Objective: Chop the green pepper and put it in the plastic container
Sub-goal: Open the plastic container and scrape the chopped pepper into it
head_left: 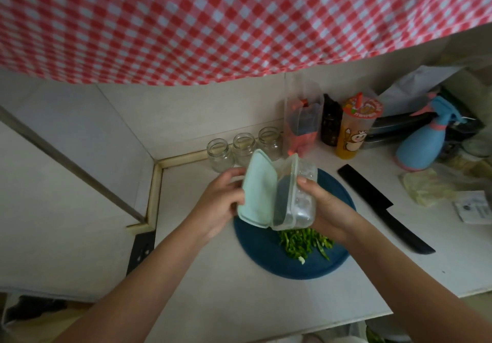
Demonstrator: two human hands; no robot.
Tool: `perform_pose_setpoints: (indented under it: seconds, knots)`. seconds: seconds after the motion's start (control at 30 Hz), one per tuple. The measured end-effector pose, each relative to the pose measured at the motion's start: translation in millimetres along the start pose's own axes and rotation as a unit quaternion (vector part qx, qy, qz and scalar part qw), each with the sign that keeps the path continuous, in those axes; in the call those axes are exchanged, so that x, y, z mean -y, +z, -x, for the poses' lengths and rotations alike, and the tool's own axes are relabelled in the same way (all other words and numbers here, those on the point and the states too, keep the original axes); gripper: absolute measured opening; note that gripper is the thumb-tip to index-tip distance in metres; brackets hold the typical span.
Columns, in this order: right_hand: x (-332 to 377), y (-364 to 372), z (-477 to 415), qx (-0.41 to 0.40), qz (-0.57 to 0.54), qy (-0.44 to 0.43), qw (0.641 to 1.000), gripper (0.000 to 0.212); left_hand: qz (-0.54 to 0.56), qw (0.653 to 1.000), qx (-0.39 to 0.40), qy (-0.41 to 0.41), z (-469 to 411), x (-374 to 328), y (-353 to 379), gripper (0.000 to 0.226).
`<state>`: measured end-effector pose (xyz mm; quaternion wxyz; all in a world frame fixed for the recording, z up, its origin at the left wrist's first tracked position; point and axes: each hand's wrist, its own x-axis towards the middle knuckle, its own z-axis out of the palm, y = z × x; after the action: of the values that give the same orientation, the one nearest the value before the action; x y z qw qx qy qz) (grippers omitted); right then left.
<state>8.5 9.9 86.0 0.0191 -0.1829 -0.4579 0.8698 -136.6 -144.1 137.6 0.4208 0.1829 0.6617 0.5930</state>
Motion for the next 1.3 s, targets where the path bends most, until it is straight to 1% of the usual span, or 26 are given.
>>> perform_pose_setpoints:
  seconds: [0.07, 0.13, 0.17, 0.23, 0.33, 0.37, 0.4, 0.47, 0.6, 0.67, 0.77, 0.87, 0.93, 0.97, 1.0, 1.03, 1.07, 1.1, 1.13, 1.2, 1.23, 1.27, 1.3]
  knots:
    - [5, 0, 3, -0.005, -0.020, 0.011, 1.000, 0.074, 0.007, 0.996, -0.082, -0.014, -7, 2, -14, 0.038]
    - [6, 1, 2, -0.014, -0.054, 0.006, 0.998, 0.057, -0.018, 0.987, -0.159, -0.028, -14, 10, -35, 0.032]
    - [5, 1, 1, -0.018, -0.067, 0.001, 0.998, 0.054, -0.040, 0.981, -0.186, -0.034, -16, 16, -46, 0.030]
    - [1, -1, -2, -0.016, -0.091, -0.010, 0.996, 0.064, -0.104, 0.970, -0.213, -0.061, -17, 27, -68, 0.027]
    - [-11, -9, -11, -0.026, -0.170, -0.002, 0.985, 0.091, -0.170, 0.959, -0.192, -0.123, -5, 44, -95, 0.028]
    - [-14, -9, -14, -0.025, -0.190, 0.002, 0.982, 0.095, -0.175, 0.959, -0.179, -0.135, 0, 51, -102, 0.029]
    - [-18, -10, -17, -0.023, -0.208, 0.009, 0.978, 0.094, -0.174, 0.959, -0.174, -0.144, 5, 57, -109, 0.029]
    - [-25, -9, -22, -0.023, -0.244, 0.026, 0.969, 0.083, -0.167, 0.958, -0.174, -0.154, 15, 65, -120, 0.028]
    - [-33, 1, -27, -0.037, -0.227, 0.029, 0.973, 0.076, -0.179, 0.958, -0.120, -0.188, 23, 78, -137, 0.027]
    - [-37, 7, -28, -0.048, -0.224, 0.031, 0.973, 0.074, -0.210, 0.951, -0.108, -0.200, 23, 86, -143, 0.029]
    - [-41, 12, -32, -0.039, -0.221, 0.034, 0.974, 0.074, -0.270, 0.936, -0.092, -0.207, 22, 94, -145, 0.027]
    - [-42, 17, -32, -0.039, -0.227, 0.030, 0.973, 0.069, -0.328, 0.919, -0.062, -0.209, 18, 94, -147, 0.025]
    - [-43, 19, -31, -0.040, -0.238, 0.019, 0.970, 0.069, -0.384, 0.900, -0.039, -0.204, 12, 92, -148, 0.030]
    - [-43, 19, -31, -0.036, -0.240, 0.016, 0.970, 0.069, -0.395, 0.897, -0.044, -0.192, 9, 90, -146, 0.033]
    - [-42, 21, -30, -0.028, -0.240, 0.013, 0.970, 0.068, -0.385, 0.905, -0.059, -0.172, 6, 86, -143, 0.035]
    - [-40, 22, -30, -0.019, -0.240, 0.010, 0.971, 0.067, -0.346, 0.922, -0.074, -0.156, 4, 81, -137, 0.036]
    - [-38, 24, -31, -0.013, -0.238, 0.009, 0.971, 0.067, -0.285, 0.944, -0.080, -0.148, 2, 75, -128, 0.037]
    - [-37, 25, -32, -0.007, -0.234, 0.008, 0.972, 0.067, -0.209, 0.963, -0.065, -0.155, 1, 68, -116, 0.040]
    - [-36, 25, -33, -0.005, -0.230, 0.008, 0.973, 0.068, -0.127, 0.977, -0.035, -0.167, 0, 61, -103, 0.043]
    - [-35, 24, -37, -0.001, -0.223, 0.003, 0.975, 0.064, -0.001, 0.981, 0.018, -0.192, -4, 50, -79, 0.044]
    - [-35, 23, -38, 0.007, -0.218, -0.004, 0.976, 0.059, 0.039, 0.978, 0.032, -0.201, -6, 47, -70, 0.042]
    - [-33, 24, -37, 0.003, -0.215, -0.010, 0.977, 0.057, 0.062, 0.976, 0.044, -0.205, -8, 45, -63, 0.039]
    - [-30, 23, -35, -0.006, -0.208, -0.012, 0.978, 0.060, 0.069, 0.975, 0.051, -0.205, -11, 46, -57, 0.039]
